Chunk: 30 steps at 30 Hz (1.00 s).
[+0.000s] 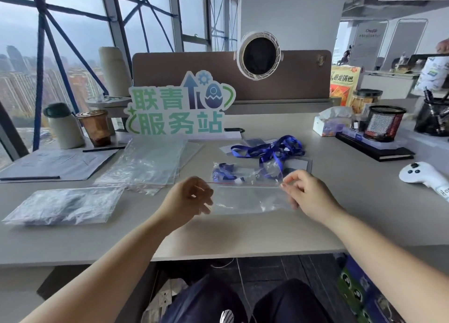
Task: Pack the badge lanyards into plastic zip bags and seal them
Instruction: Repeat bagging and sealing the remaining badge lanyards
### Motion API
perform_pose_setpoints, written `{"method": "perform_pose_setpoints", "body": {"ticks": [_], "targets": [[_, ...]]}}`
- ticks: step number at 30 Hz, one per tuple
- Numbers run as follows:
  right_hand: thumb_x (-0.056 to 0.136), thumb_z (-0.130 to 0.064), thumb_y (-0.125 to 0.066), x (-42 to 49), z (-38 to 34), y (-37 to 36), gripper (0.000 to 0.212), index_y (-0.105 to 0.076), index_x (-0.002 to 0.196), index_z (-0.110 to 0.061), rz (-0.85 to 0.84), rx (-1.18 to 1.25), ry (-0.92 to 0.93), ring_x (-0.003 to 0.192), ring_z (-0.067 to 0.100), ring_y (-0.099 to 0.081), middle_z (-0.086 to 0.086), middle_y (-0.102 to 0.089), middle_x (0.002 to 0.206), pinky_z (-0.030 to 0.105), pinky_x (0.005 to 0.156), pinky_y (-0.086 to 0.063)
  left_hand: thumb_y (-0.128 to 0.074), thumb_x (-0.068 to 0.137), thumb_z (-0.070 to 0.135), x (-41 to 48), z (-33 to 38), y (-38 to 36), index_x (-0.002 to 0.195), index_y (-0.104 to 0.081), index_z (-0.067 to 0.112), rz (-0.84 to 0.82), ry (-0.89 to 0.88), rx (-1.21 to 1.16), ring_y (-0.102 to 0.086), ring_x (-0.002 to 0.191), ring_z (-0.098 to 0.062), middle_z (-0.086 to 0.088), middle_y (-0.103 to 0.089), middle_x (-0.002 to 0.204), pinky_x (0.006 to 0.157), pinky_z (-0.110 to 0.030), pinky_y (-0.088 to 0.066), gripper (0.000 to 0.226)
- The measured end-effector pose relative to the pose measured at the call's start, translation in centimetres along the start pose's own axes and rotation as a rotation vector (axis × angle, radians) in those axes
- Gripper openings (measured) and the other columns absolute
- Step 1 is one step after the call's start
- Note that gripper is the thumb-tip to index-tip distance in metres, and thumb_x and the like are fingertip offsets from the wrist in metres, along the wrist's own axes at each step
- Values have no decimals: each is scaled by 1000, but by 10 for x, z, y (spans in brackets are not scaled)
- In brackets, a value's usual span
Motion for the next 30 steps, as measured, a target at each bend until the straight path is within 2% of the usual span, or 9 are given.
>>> {"method": "perform_pose_setpoints", "body": {"ticks": [3,6,12,16,18,21,25,28,30], "targets": [[89,-36,-59,14,21,-7,14,-53,94,-24,29,-218,-110,73,20,-58,-4,-63,73,32,65,-44,-64,86,25,22,-10,-7,86,-56,24,52,27,303,-64,52,-14,8,-67,73,56,-32,-53,9],[88,-38,-60,24,29,-8,18,-54,92,-22,49,-337,-170,78,21,-57,-5,-60,79,29,63,-41,-63,83,42,33,-9,-7,106,-50,34,131,7,654,-62,82,-12,19,-59,99,66,-27,-46,27],[90,-46,-52,39,31,-6,31,-56,101,-17,92,40,-236,89,20,-60,0,-67,88,29,70,-40,-67,82,37,39,-15,-11,120,-46,26,145,0,381,-59,88,-11,1,-42,128,79,-28,-47,45],[84,-33,-65,20,23,-17,38,-47,117,-24,-175,344,-223,85,4,-62,-2,-69,93,17,71,-42,-63,76,57,29,-26,-10,124,-48,32,82,-19,607,-43,121,-25,-1,-39,133,104,-33,-33,57],[79,-23,-71,14,29,-16,51,-44,122,-27,-237,341,-195,91,10,-63,1,-70,97,18,78,-42,-49,68,71,22,-19,-14,115,-56,39,44,-125,651,-42,120,-23,4,-45,130,102,-32,-31,57],[80,-13,-71,7,34,-13,49,-49,122,-27,-198,325,-159,89,14,-63,3,-70,92,22,83,-42,-20,71,77,10,-9,-28,111,-60,48,-31,-234,758,-42,122,-14,20,-49,130,99,-33,-32,64],[83,-9,-67,-2,35,-7,42,-51,116,-29,-225,294,-136,84,12,-61,2,-68,88,24,84,-41,-5,84,71,1,-18,-46,139,-29,50,-239,-221,953,-19,141,-4,28,-24,150,112,-33,-18,64],[84,-12,-67,-10,38,-1,39,-50,113,-31,-323,139,-118,78,8,-59,0,-67,85,20,79,-40,-13,95,59,-2,-27,-53,145,-9,50,-367,-172,1011,3,144,-3,28,-2,154,118,-38,-1,51],[85,-14,-67,-14,38,1,38,-50,114,-30,-340,82,-112,78,5,-59,-2,-67,85,16,76,-39,-8,89,66,-4,-27,-55,144,-6,51,-398,-167,981,10,144,-4,24,5,155,118,-39,5,57]]}}
Point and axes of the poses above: each hand's wrist, its own x-axis towards the middle knuckle, its own y-axis out of the back of the hand, z = x × y, the point moved 8 cm from there along x, towards the middle knuckle
